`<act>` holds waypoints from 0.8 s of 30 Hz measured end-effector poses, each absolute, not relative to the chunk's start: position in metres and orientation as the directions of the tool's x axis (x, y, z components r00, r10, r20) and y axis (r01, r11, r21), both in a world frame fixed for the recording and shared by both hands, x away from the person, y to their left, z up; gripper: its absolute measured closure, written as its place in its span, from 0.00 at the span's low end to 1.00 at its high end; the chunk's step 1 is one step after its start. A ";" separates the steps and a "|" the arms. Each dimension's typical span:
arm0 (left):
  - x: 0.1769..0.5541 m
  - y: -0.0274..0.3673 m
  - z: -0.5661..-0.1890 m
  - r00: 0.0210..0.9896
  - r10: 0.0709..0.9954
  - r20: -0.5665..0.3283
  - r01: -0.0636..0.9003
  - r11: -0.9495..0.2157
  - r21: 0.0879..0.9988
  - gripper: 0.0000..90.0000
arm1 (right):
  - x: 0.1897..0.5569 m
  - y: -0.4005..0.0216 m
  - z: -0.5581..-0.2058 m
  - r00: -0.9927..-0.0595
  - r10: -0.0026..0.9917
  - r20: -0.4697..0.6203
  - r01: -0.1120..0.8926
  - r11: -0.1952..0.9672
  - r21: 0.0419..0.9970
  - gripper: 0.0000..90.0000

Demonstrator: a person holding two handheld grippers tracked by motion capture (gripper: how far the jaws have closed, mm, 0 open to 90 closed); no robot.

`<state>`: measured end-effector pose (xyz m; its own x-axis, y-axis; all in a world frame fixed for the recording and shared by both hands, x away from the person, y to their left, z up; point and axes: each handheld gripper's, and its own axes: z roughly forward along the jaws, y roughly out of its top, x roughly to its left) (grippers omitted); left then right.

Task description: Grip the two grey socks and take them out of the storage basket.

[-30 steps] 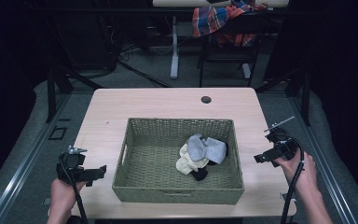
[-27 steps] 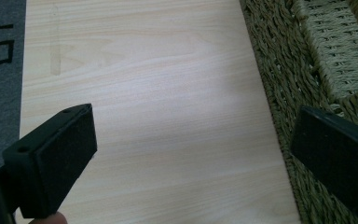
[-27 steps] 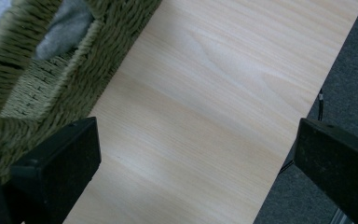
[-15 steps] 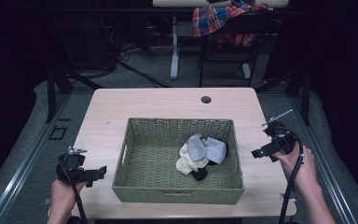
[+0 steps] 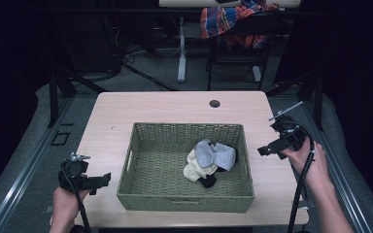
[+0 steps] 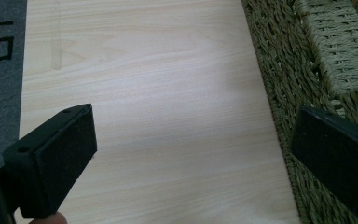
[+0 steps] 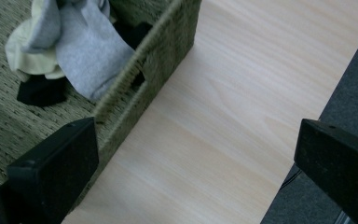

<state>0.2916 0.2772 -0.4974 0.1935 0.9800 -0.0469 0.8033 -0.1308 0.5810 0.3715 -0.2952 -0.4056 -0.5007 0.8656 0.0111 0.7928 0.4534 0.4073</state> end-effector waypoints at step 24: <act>0.291 0.275 -0.498 0.205 0.977 -0.051 0.803 -0.139 0.580 0.01 | 0.394 -0.208 -0.377 -0.651 0.759 -0.010 0.693 0.599 0.402 0.00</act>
<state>0.2912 0.2752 -0.4977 0.2052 0.9774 -0.0505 0.8031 -0.1386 0.5795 0.3943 -0.2085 -0.3769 -0.6506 0.7593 -0.0103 0.6926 0.5989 0.4019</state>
